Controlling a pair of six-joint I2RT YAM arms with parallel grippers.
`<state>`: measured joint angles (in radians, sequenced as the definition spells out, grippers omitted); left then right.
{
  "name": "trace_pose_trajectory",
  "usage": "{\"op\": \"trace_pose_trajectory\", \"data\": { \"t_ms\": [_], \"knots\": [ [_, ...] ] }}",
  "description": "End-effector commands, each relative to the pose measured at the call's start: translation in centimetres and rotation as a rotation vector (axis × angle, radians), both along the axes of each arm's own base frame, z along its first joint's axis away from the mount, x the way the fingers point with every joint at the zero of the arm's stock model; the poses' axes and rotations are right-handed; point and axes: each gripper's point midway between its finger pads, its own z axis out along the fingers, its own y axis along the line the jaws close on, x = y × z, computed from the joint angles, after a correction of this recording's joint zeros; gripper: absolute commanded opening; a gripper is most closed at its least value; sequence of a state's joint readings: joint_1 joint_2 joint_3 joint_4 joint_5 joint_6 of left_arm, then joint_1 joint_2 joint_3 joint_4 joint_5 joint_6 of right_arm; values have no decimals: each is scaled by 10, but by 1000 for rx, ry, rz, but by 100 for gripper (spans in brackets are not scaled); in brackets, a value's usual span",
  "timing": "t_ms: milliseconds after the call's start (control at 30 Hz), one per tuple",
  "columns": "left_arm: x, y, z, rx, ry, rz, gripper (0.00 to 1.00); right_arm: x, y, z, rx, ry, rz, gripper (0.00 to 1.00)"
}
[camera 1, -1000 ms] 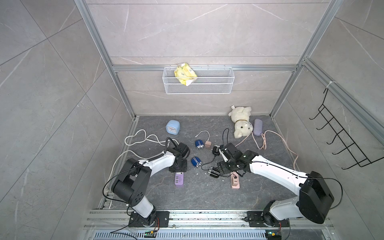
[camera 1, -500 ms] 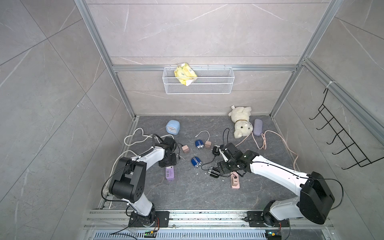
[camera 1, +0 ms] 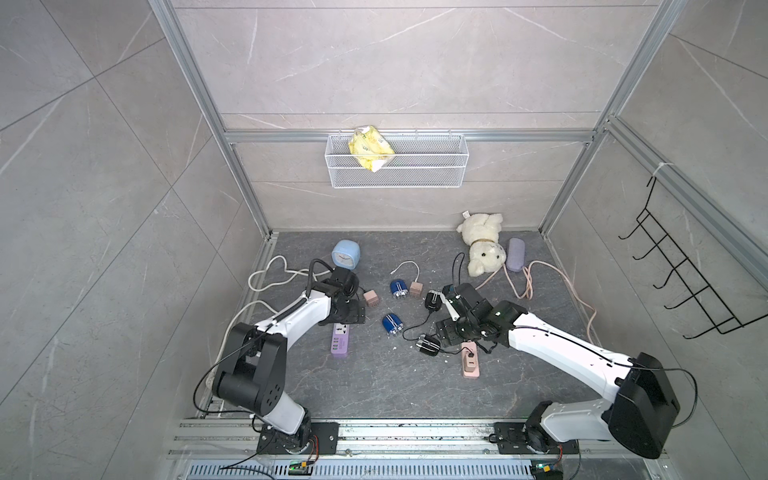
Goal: Unplug the electric shaver
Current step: Move the socket to the center of the board, then pick up the electric shaver from the center of the board.
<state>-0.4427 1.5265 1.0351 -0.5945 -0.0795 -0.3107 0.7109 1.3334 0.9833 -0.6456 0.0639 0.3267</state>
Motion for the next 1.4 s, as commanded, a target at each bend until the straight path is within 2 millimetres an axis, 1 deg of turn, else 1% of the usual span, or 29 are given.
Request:
{"op": "trace_pose_trajectory", "data": {
  "t_ms": [0,100,167,267,333,400,467,567,700,833,1000,1267,1367],
  "knots": [
    [-2,-66,52,-43,-181,-303,99,-2,-6,16,47,-33,-42,81],
    [-17,-121,64,-73,-227,-532,99,-5,-10,23,66,-53,-58,82],
    [-27,-153,63,-91,-232,-672,99,-7,-14,31,75,-73,-70,82],
    [-37,-189,55,-99,-228,-819,99,-9,-27,45,80,-121,-111,82],
    [-46,-209,48,-120,-208,-906,99,-10,-36,54,90,-151,-146,83],
    [-52,-224,38,-127,-186,-972,99,-14,-41,59,107,-164,-162,84],
    [-58,-237,29,-126,-178,-1037,99,-17,-45,60,107,-162,-171,85],
    [-66,-244,15,-115,-149,-1104,99,-25,-51,56,97,-142,-172,85],
    [-71,-242,6,-101,-120,-1132,99,-34,-64,56,98,-149,-202,86],
    [-79,-239,-2,-99,-101,-1156,99,-37,-73,59,103,-161,-227,88],
    [-80,-234,-21,-22,-114,-1179,99,-37,-73,55,97,-145,-226,89],
    [-91,-231,-34,-16,-73,-1210,98,-37,-73,51,86,-136,-228,89],
    [-90,-229,-41,4,-66,-1210,98,-37,-72,47,85,-125,-222,89]
  ]
}}
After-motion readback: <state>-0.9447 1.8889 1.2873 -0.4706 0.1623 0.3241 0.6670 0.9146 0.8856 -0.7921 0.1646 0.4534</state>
